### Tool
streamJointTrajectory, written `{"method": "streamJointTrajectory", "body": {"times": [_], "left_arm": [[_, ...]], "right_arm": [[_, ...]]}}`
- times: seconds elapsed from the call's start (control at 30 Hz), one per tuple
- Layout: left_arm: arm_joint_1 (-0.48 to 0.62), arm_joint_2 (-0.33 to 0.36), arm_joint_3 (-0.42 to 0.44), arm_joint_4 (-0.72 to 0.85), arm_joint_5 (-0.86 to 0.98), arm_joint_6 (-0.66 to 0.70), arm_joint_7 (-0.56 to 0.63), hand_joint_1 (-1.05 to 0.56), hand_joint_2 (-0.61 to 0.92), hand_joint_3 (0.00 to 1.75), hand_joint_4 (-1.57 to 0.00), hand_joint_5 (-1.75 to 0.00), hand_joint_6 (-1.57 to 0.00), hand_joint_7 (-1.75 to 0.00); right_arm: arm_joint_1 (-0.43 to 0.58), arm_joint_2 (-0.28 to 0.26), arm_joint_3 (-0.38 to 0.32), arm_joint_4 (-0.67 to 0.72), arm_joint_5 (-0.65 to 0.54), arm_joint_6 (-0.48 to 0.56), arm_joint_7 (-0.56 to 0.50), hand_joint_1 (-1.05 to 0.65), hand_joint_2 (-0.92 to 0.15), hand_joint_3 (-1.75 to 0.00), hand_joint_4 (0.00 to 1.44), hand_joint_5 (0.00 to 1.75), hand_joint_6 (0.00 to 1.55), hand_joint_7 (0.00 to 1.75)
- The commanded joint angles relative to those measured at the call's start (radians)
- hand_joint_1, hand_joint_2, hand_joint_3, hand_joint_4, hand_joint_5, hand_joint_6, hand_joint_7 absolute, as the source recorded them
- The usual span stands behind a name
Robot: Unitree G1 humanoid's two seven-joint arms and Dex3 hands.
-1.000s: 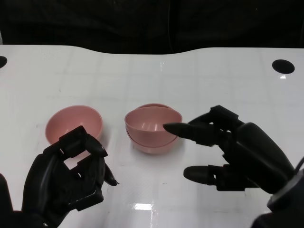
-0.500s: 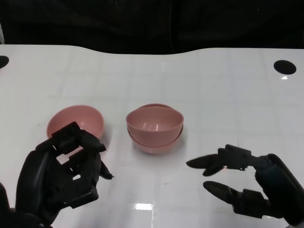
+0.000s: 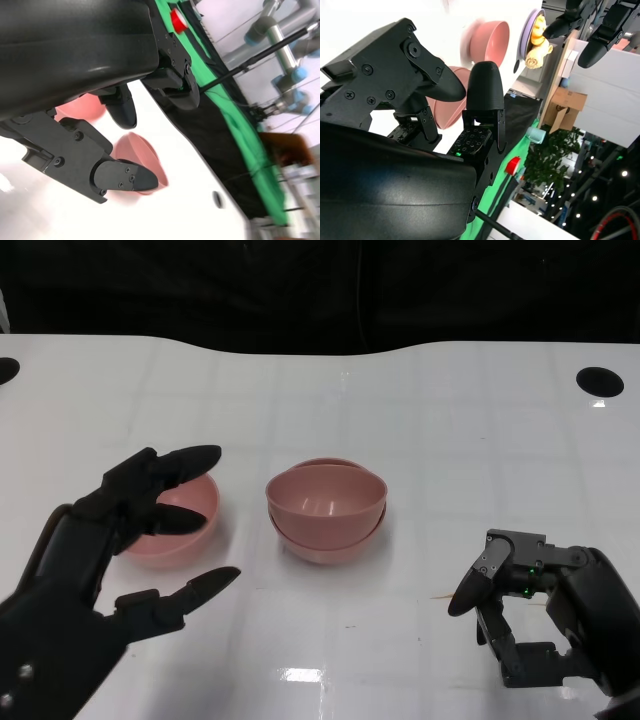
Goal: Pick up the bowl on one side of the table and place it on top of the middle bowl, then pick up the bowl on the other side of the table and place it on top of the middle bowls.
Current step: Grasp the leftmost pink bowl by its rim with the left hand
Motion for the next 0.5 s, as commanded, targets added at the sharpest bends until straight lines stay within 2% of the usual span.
{"method": "streamJointTrajectory", "body": {"times": [0.03, 0.13, 0.27, 0.4, 0.5], "left_arm": [[-0.039, 0.081, -0.020, -0.037, 0.111, 0.080, -0.027, -0.39, 0.91, 0.04, -0.05, -0.87, -0.25, -0.10], [-0.070, 0.121, -0.045, -0.053, 0.177, 0.154, -0.056, -0.40, 0.91, 0.02, -0.01, -0.81, -0.25, -0.08], [-0.123, 0.191, -0.135, -0.051, 0.349, 0.238, -0.098, -0.44, 0.91, 0.01, -0.01, -0.74, -0.28, -0.07], [-0.171, 0.222, -0.220, -0.029, 0.492, 0.303, -0.147, -0.45, 0.90, 0.00, -0.03, -0.72, -0.30, -0.07], [-0.216, 0.228, -0.280, 0.047, 0.588, 0.320, -0.167, -0.47, 0.91, 0.00, -0.09, -0.65, -0.33, -0.04]], "right_arm": [[-0.007, 0.005, -0.010, -0.012, 0.017, 0.030, 0.010, -0.06, -0.31, -1.54, 0.97, 1.75, 0.85, 1.49], [-0.007, 0.002, -0.018, -0.003, 0.026, 0.037, 0.027, -0.05, -0.31, -1.54, 0.95, 1.75, 0.83, 1.52], [0.000, 0.009, -0.021, -0.012, 0.059, 0.058, 0.049, -0.05, -0.32, -1.54, 0.93, 1.75, 0.83, 1.52], [0.006, 0.013, -0.025, -0.036, 0.047, 0.093, 0.037, -0.06, -0.31, -1.53, 0.93, 1.75, 0.82, 1.52], [0.008, 0.017, -0.029, -0.054, 0.055, 0.130, 0.035, -0.06, -0.31, -1.53, 0.93, 1.75, 0.81, 1.52]]}}
